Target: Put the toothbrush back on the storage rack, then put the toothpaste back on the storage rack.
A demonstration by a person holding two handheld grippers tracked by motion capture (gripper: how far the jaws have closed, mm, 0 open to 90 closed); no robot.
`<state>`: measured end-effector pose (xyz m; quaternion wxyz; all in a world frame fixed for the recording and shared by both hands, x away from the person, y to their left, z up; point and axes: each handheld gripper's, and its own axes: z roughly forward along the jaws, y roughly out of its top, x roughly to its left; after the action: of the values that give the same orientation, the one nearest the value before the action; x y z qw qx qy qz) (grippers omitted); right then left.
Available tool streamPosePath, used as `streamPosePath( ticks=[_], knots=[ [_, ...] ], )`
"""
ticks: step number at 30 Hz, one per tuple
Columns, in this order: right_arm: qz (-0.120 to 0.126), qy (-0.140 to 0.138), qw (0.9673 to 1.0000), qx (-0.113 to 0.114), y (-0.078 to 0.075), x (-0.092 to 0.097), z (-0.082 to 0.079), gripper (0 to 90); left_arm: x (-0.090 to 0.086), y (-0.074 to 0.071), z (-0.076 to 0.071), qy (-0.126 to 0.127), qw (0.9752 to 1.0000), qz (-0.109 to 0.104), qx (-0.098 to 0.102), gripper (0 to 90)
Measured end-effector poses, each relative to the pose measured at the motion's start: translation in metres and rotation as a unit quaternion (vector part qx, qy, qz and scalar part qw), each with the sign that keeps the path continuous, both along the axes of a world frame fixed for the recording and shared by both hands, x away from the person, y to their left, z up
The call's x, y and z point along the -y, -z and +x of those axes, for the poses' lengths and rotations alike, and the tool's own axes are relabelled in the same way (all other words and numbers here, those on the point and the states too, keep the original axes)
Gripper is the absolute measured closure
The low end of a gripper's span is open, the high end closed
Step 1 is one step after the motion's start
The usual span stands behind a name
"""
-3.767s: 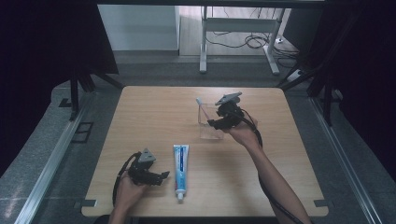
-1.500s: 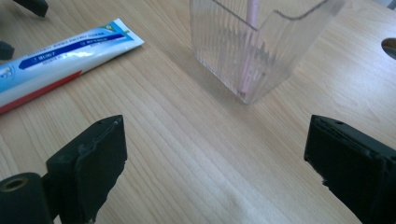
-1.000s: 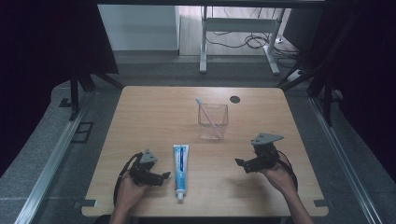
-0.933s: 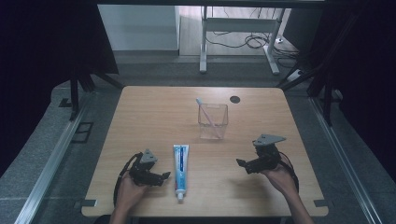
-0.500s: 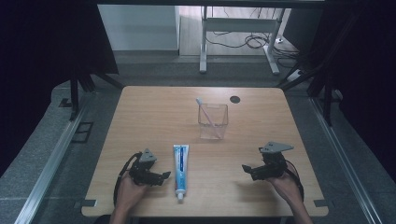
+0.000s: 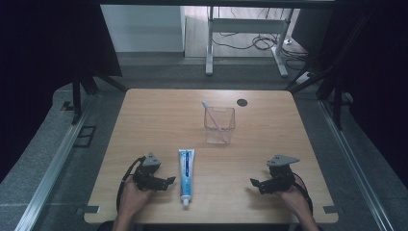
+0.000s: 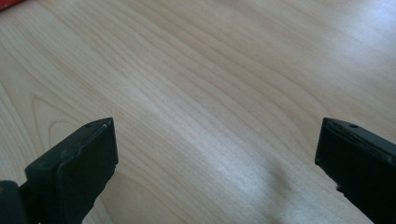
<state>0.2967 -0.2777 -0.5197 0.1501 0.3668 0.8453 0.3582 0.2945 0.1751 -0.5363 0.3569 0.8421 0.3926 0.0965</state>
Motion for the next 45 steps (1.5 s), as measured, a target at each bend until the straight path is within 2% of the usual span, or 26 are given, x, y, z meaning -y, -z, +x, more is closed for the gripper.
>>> streamPosePath(
  ticks=[9, 19, 31, 36, 38, 42, 45],
  knots=[
    [-0.014, -0.005, 0.9999, -0.002, 0.011, 0.001, -0.003, 0.0, -0.001, 0.0, 0.0, -0.006, 1.0, 0.002, 0.004, 13.5],
    [0.007, 0.019, 0.9998, -0.008, 0.011, 0.009, -0.001, 0.0, 0.0, -0.005, -0.001, -0.005, 1.0, -0.002, 0.008, 13.6],
    [-0.004, 0.021, 0.9997, -0.009, 0.012, 0.007, -0.002, 0.0, 0.004, -0.017, -0.002, -0.005, 0.9999, -0.006, 0.008, 15.2],
    [-0.008, 0.016, 0.9998, -0.006, 0.012, 0.006, -0.002, 0.0, 0.007, -0.025, -0.004, 0.004, 0.9999, -0.011, 0.008, 27.6],
    [-0.012, 0.013, 0.9998, -0.005, 0.013, 0.005, -0.002, 0.0, 0.009, -0.027, -0.004, 0.012, 0.9998, -0.014, 0.007, 35.6],
    [-0.011, 0.013, 0.9999, -0.003, 0.012, 0.006, -0.002, 0.0, 0.014, -0.032, -0.004, 0.022, 0.9994, -0.028, -0.004, 48.0],
    [-0.009, 0.014, 0.9999, -0.003, 0.012, 0.007, -0.002, 0.0, 0.019, -0.034, -0.004, 0.029, 0.9991, -0.029, -0.006, 58.1]
  ],
)
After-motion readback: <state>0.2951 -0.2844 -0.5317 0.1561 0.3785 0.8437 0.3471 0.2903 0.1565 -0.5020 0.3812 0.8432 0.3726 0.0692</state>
